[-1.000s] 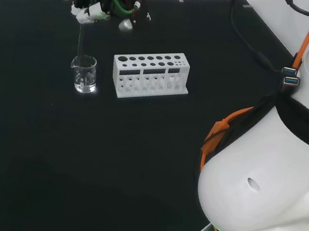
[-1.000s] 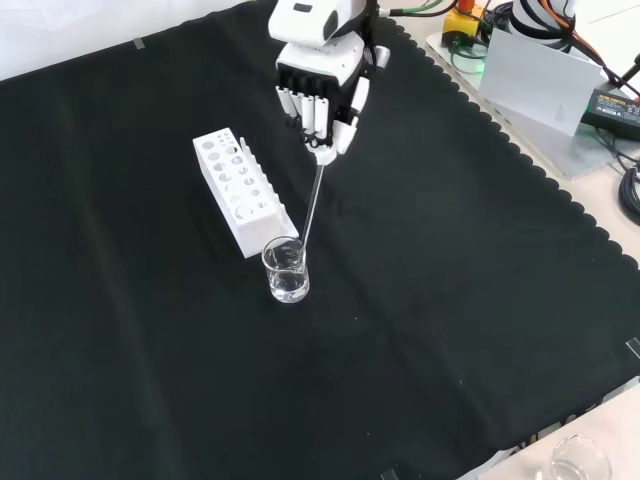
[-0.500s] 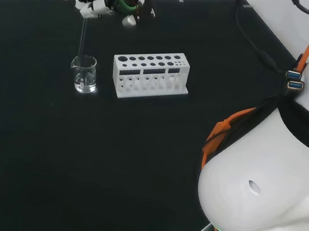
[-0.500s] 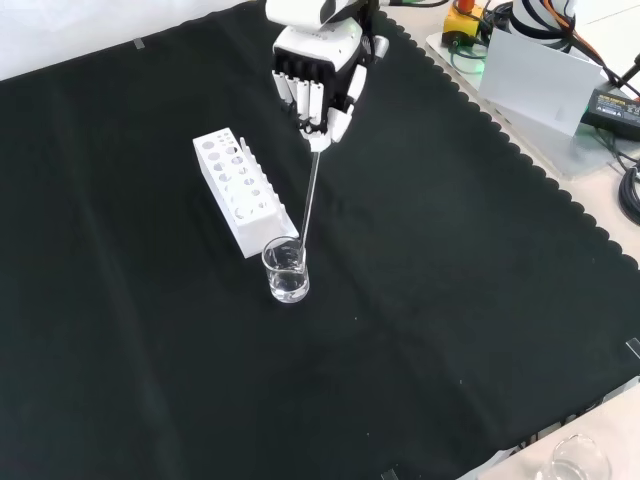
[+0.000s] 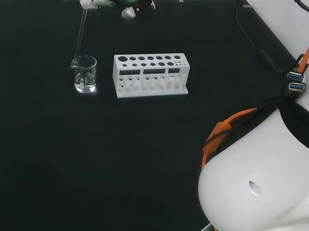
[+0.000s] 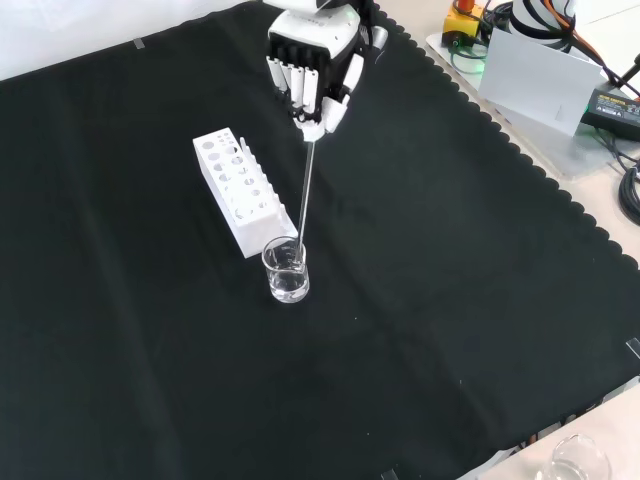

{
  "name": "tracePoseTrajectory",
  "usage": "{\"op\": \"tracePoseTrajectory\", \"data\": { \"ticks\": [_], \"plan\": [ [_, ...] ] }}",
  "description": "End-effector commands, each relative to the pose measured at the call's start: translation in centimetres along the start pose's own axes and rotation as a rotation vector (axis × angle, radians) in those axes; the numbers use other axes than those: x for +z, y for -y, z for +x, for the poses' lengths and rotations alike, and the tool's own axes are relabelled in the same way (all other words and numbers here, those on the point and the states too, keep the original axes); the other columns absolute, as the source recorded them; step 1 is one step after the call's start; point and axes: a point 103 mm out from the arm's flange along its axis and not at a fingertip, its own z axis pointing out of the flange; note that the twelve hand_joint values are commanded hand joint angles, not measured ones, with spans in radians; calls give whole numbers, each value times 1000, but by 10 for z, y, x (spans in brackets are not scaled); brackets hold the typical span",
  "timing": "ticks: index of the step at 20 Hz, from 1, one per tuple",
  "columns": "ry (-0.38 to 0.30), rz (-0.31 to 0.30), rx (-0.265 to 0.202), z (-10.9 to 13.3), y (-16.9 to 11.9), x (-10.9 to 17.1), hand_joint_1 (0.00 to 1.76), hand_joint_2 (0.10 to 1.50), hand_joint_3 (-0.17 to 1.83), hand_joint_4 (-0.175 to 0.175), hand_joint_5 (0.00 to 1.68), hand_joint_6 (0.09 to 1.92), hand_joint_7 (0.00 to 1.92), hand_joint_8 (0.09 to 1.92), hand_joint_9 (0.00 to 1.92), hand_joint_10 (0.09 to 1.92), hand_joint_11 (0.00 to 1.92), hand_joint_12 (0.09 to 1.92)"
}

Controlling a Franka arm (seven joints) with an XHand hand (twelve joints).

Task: Put the glass rod back on the white test tube rack.

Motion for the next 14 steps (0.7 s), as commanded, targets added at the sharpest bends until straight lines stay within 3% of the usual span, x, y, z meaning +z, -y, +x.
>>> {"op": "tracePoseTrajectory", "data": {
  "ticks": [1,14],
  "plan": [
    [13,6,11,-4,0,-11,1319,1039,-175,-175,1362,352,1404,360,1830,378,1722,507],
    [23,-22,77,-34,14,-36,1319,1039,-175,-175,1363,350,1405,358,1829,379,1720,510]
  ]
}}
